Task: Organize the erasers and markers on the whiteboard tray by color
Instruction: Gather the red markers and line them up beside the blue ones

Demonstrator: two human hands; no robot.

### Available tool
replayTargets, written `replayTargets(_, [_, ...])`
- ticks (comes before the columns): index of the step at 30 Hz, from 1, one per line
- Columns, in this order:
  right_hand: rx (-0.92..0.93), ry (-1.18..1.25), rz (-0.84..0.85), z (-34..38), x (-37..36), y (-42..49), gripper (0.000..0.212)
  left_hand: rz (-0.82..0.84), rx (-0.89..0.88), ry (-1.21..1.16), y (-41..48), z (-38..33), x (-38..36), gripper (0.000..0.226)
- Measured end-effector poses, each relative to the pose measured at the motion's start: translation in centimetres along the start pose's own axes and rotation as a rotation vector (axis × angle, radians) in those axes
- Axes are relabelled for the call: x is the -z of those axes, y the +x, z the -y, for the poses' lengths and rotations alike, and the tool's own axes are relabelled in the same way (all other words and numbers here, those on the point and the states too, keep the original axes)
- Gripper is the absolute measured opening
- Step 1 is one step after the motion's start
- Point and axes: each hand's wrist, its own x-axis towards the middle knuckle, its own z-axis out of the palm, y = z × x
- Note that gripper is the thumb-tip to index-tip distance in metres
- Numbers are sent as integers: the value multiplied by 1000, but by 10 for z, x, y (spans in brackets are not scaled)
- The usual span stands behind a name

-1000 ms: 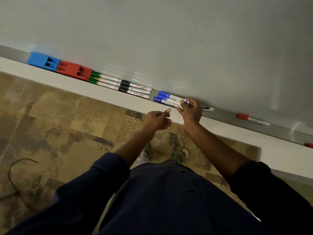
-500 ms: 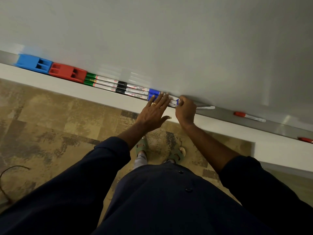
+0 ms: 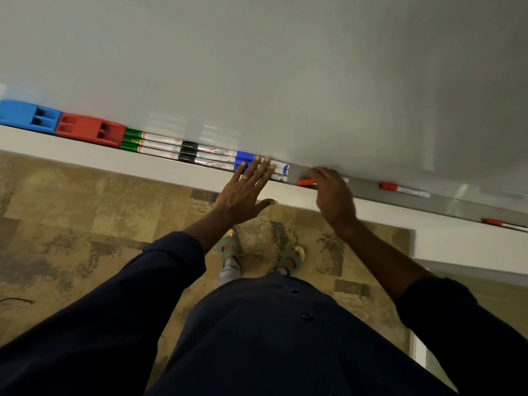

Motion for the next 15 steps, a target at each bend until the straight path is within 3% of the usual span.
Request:
replayTargets(4, [142,-191,233,-47,12,-2,44,19,-13,9,-1,0,1,88])
replayTargets(9, [161,-166,265,-51,17,8,35,-88,-2,-131,1,-11,9,85])
replayTargets(11, [103,-38,201,-46,20,3,29,-174,20,-300,1,-26,15,78])
replayTargets(15, [-166,550,-105,-11,41,-17,23,-285,147,-845,3,-81,35,67])
